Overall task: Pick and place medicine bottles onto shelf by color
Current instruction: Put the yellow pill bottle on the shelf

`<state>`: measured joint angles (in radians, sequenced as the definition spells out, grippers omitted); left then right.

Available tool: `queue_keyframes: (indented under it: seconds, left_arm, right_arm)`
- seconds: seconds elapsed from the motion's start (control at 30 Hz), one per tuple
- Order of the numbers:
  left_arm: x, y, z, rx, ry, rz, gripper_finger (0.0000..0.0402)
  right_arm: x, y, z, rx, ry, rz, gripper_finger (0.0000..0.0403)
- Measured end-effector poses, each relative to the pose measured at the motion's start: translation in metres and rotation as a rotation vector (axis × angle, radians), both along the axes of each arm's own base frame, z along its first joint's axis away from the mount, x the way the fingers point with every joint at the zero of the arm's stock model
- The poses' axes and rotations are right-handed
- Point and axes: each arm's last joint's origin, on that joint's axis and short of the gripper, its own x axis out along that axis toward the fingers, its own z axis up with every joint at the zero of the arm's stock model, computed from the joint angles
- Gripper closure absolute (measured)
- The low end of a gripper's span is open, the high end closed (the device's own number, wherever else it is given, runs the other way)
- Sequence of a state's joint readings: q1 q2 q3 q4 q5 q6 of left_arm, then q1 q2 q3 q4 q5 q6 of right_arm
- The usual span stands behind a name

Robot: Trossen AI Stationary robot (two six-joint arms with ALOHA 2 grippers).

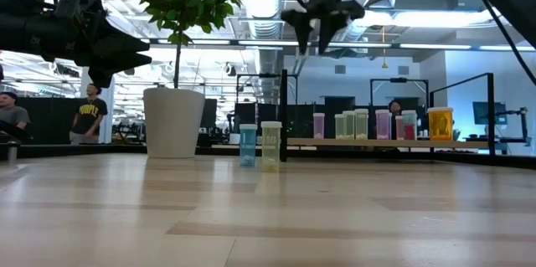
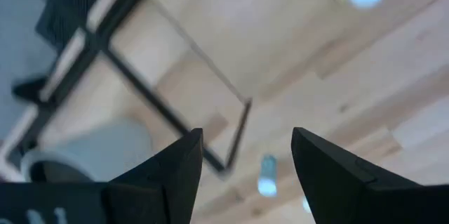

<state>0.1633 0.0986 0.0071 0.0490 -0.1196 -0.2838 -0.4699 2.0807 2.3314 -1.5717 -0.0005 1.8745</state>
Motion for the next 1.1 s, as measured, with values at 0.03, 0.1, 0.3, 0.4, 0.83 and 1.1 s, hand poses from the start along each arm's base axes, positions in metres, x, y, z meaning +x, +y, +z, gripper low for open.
queue_keyframes:
  seconds: [0.03,0.1,0.3,0.4,0.83,1.1]
  left_arm:
    - [0.0,0.0,0.0,0.0,0.0,0.0,0.0248]
    - [0.0,0.0,0.0,0.0,0.0,0.0,0.0248]
    - [0.001,-0.002,-0.001,0.027,0.021,-0.081,0.0248]
    - [0.001,-0.003,-0.002,0.03,0.029,-0.115,0.0248]
    - [0.001,-0.003,-0.002,0.018,0.025,-0.107,0.0248]
    - [0.001,-0.003,-0.002,0.017,0.025,-0.107,0.0248]
  right_arm:
    - [0.003,0.008,0.002,-0.008,-0.003,0.025,0.0163]
    - [0.007,0.023,0.006,-0.015,-0.012,0.065,0.0163]
    - [0.021,0.069,0.008,-0.004,-0.024,0.097,0.0163]
    - [0.027,0.09,0.008,0.004,-0.029,0.067,0.0163]
    - [0.046,0.154,-0.006,-0.045,0.027,0.285,0.0163]
    - [0.077,0.181,-0.043,-0.081,0.059,0.561,0.0163]
